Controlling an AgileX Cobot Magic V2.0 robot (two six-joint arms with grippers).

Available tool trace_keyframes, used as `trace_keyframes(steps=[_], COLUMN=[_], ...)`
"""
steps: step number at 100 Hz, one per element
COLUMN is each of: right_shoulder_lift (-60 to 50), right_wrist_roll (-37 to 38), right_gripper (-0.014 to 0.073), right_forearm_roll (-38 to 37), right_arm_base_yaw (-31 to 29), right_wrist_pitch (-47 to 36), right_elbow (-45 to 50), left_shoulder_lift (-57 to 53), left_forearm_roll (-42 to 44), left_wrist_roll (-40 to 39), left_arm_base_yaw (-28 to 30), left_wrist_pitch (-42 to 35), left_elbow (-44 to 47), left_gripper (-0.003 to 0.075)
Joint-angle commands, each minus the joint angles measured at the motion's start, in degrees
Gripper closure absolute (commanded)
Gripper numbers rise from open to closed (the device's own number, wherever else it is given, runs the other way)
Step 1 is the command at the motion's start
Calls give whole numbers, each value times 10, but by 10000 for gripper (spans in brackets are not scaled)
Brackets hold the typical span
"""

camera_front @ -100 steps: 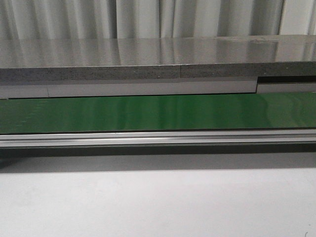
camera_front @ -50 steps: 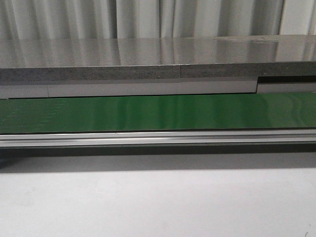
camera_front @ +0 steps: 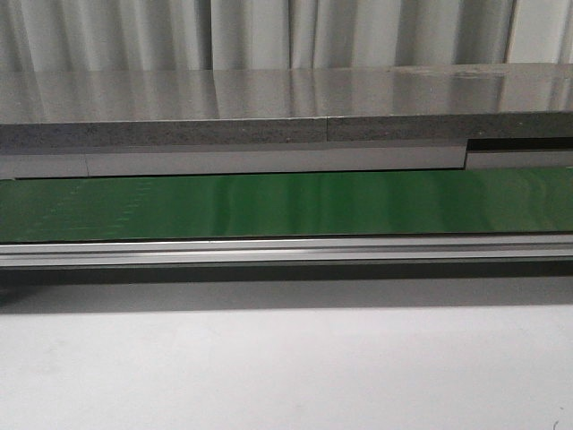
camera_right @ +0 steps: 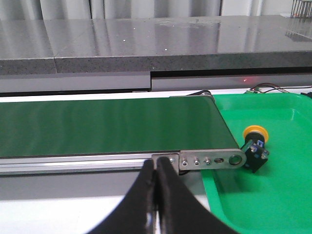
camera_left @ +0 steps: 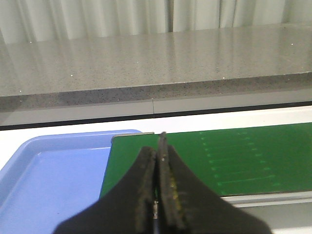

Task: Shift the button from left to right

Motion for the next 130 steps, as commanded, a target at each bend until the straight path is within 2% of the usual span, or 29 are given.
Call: trace_keyframes(steps=[1, 31, 41, 53, 80, 130], right_shoulder_lift=[-11, -11, -11, -11, -11, -11], right_wrist_roll=[0, 0, 0, 0, 0, 0], right_gripper=[662, 662, 662, 662, 662, 662], right_forearm_roll=[1, 1, 1, 1, 1, 1], right_arm_base_yaw=[2, 2, 2, 2, 2, 2], right_wrist_pitch=[-44, -44, -44, -44, -44, -44], right_elbow=[-9, -9, -9, -9, -9, -9], left_shoulder_lift=[5, 2, -12, -52, -173, -172], left_forearm_roll=[5, 24, 50, 89, 118, 118], left_wrist_roll=[-1, -2, -36, -95, -125, -139], left_arm_base_yaw=[-4, -4, -4, -4, -4, -3], left_wrist_pitch=[-49, -53, -53, -53, -61, -95], left_elbow=[-17, -9, 13, 49, 126, 165], left_gripper=[741, 741, 741, 741, 741, 741])
